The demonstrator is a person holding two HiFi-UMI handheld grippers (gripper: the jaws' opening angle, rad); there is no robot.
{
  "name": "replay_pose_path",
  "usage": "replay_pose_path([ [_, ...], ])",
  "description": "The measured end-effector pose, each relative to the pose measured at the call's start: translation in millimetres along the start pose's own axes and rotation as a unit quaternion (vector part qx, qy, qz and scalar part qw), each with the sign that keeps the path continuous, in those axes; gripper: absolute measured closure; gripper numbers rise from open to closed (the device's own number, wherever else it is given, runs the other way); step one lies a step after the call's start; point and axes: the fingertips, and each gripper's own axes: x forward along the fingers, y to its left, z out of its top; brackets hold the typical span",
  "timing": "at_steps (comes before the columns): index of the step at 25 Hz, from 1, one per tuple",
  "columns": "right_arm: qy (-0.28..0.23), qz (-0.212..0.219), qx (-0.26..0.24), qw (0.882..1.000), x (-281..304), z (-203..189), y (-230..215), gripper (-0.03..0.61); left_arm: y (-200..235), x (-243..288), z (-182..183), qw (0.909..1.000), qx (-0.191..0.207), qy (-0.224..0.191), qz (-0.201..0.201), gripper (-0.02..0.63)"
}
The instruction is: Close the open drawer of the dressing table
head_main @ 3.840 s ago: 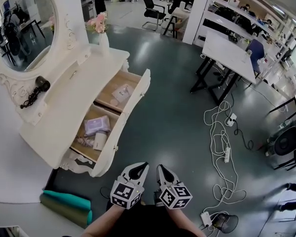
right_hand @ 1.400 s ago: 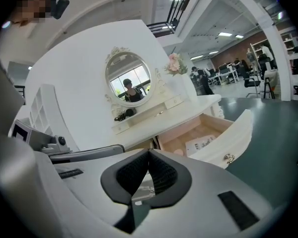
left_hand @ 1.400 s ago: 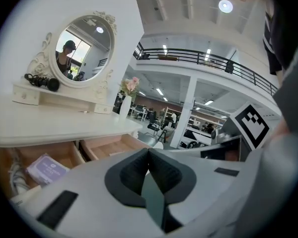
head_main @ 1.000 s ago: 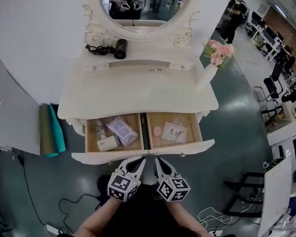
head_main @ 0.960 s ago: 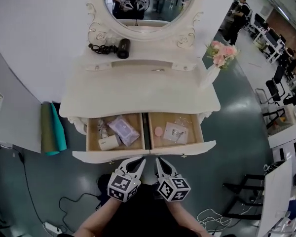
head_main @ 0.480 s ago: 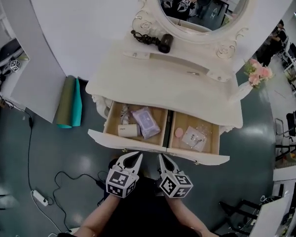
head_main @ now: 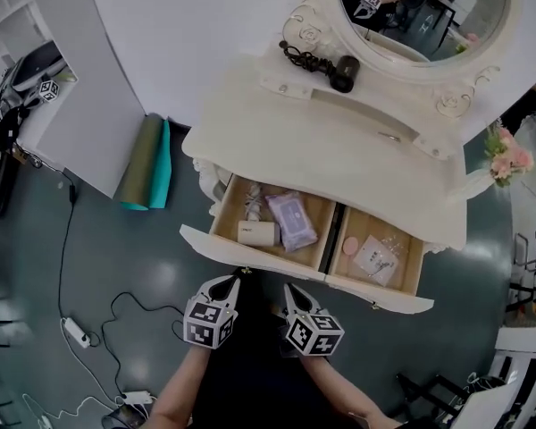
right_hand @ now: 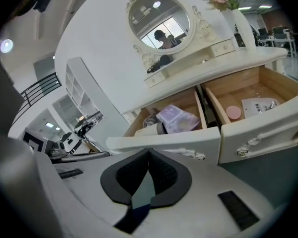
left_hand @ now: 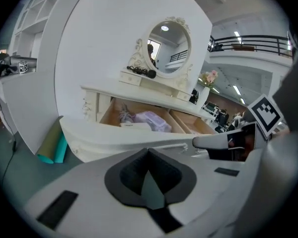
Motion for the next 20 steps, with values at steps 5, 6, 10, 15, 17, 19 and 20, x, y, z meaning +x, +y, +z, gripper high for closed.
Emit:
replay_pose_path([
  [5,0.034,-0.01,-0.006,0.999,19.2,-15.5,-7.7,0.558,19.7,11.5,-24.8,0.9986,-0.006,0.047,0.021,0.617],
  [6,0.039,-0.011,-0.006,0.999,22.0,-17.4,-8.4,0.558,22.8,13.3,-28.8,0.9982,-0.009,0.054,0.025,0.617],
  [10,0.055,-0.017,-0.007,0.998,35.2,-22.0,-8.7,0.558,35.9,21.4,-33.5,0.9973,-0.015,0.065,0.032,0.617],
  [15,0.061,-0.019,0.0,0.998,46.6,-18.6,-7.4,0.558,42.7,33.7,-32.5,0.9966,-0.023,0.075,0.025,0.615],
  [17,0.068,-0.021,0.001,0.998,50.8,-17.7,-7.8,0.558,45.0,37.1,-29.7,0.9964,-0.026,0.076,0.025,0.617],
  [19,0.075,-0.02,0.005,0.997,53.3,-17.4,-7.8,0.558,46.7,39.0,-27.8,0.9963,-0.028,0.078,0.025,0.617],
  [20,0.077,-0.019,0.008,0.997,54.1,-17.0,-7.5,0.558,47.6,39.7,-26.7,0.9962,-0.029,0.078,0.025,0.615],
])
